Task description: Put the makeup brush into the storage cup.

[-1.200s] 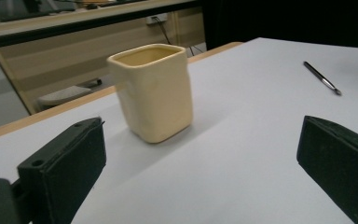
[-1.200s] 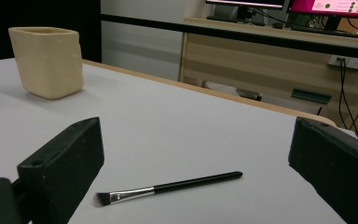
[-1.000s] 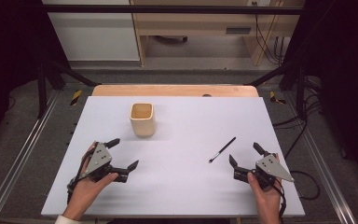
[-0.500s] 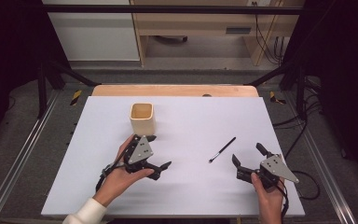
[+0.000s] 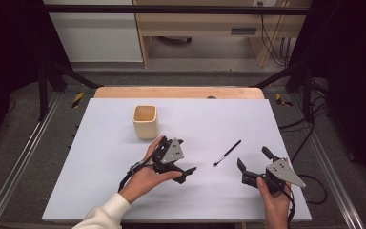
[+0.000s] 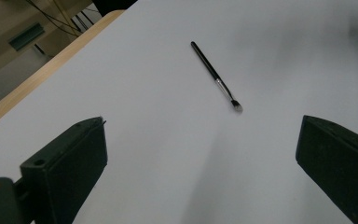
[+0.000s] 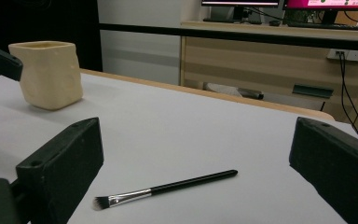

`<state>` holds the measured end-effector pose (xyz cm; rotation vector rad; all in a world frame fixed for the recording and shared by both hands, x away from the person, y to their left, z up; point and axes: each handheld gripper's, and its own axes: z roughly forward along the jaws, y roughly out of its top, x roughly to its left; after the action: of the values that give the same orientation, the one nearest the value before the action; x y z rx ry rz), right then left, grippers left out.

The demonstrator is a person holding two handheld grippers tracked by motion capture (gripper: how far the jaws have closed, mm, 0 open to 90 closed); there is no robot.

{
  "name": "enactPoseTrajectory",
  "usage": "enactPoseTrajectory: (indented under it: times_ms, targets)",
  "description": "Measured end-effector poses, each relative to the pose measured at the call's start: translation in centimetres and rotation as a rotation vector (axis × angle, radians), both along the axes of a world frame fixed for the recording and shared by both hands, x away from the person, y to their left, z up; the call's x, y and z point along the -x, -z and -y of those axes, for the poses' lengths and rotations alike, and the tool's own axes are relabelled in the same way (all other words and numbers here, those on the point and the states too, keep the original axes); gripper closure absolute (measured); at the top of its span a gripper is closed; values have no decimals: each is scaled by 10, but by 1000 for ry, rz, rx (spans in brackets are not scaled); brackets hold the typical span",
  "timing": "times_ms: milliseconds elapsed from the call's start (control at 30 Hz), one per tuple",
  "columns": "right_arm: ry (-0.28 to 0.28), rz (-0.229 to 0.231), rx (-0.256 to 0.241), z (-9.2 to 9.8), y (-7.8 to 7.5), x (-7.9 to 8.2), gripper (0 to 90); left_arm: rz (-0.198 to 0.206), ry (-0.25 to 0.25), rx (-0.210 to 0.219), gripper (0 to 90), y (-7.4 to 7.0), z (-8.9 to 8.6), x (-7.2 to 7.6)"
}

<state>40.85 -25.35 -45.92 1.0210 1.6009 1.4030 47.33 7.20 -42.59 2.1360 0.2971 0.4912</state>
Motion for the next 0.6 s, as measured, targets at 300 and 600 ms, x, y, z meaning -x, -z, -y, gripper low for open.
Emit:
enactPoseTrajectory:
  times_ms: [300, 600]
  targets:
    - [1, 2, -5, 0, 0, 1, 32, -27, 10, -24, 24, 6, 24, -8]
    - [-3, -4, 3, 0, 0, 2, 31, -50, 6, -36, 30, 13, 50, -17]
